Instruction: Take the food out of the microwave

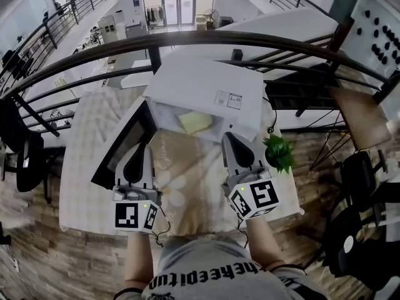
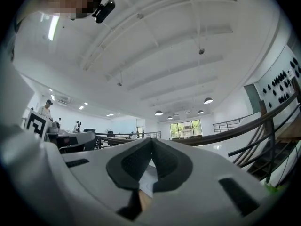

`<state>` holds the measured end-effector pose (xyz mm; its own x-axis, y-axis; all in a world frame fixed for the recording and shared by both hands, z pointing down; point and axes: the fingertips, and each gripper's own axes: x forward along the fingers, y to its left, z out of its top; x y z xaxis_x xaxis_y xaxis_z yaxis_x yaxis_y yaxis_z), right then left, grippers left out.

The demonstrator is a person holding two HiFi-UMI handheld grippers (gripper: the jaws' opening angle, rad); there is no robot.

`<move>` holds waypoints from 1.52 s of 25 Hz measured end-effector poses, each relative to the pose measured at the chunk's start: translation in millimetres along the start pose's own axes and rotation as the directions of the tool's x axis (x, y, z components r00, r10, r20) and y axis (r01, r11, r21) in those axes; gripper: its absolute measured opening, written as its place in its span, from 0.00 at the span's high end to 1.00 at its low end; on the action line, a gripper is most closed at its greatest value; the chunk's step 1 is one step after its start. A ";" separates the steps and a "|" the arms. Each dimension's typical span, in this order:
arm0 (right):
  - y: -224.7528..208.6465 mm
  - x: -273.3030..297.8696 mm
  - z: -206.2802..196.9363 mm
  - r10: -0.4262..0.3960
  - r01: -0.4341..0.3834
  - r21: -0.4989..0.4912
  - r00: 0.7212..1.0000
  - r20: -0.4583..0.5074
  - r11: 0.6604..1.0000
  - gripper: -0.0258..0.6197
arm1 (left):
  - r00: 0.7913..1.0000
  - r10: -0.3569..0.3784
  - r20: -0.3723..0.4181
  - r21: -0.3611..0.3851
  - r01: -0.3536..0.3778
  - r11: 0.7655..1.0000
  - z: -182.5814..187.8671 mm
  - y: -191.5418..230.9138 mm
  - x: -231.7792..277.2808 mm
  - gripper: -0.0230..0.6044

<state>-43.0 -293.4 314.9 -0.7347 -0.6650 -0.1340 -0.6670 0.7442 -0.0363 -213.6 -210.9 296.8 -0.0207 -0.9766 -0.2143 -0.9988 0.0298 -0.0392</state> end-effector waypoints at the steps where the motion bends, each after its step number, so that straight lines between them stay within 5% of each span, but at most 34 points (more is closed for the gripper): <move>1: -0.7 4.1 -2.6 -0.008 0.008 -0.002 1.000 -0.005 1.000 0.95 | 1.000 -0.018 -0.006 0.007 0.018 1.000 -6.0 1.8 6.0 0.94; 6: -1.7 19.5 -14.9 -0.048 0.047 -0.022 0.998 -0.040 0.999 0.95 | 0.988 -0.142 -0.069 0.045 0.145 0.988 -44.0 3.7 32.0 0.94; 11: 2.3 34.4 -24.7 -0.074 0.069 -0.056 0.994 -0.084 0.996 0.95 | 0.943 -0.271 -0.191 0.130 0.298 0.945 -101.2 -1.9 47.1 0.94; 17: 4.1 48.8 -35.6 -0.096 0.087 -0.077 0.988 -0.120 0.993 0.95 | 0.893 -0.358 -0.274 0.277 0.430 0.859 -169.8 -12.0 69.1 0.93; 21: 5.2 57.1 -40.9 -0.104 0.092 -0.087 0.985 -0.139 0.992 0.95 | 0.847 -0.396 -0.356 0.332 0.510 0.794 -211.6 -20.4 78.7 0.80; 25: 3.6 61.4 -48.8 -0.119 0.105 -0.093 0.980 -0.159 0.990 0.95 | 0.818 -0.392 -0.421 0.444 0.562 0.698 -246.6 -24.9 89.4 0.78; 32: -6.6 58.8 -58.7 -0.176 0.159 -0.101 0.967 -0.187 0.982 0.95 | 0.759 -0.385 -0.525 0.616 0.651 0.443 -300.7 -34.1 98.7 0.72; 38: -15.1 53.2 -62.5 -0.223 0.203 -0.115 0.953 -0.204 0.973 0.95 | 0.746 -0.362 -0.559 0.659 0.665 0.352 -330.7 -42.4 112.0 0.68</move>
<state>-79.8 -343.9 370.1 -0.5772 -0.8124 0.0827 -0.8117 0.5819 0.0511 -188.3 -392.0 597.2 0.3213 -0.8582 0.4004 -0.3359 -0.4986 -0.7991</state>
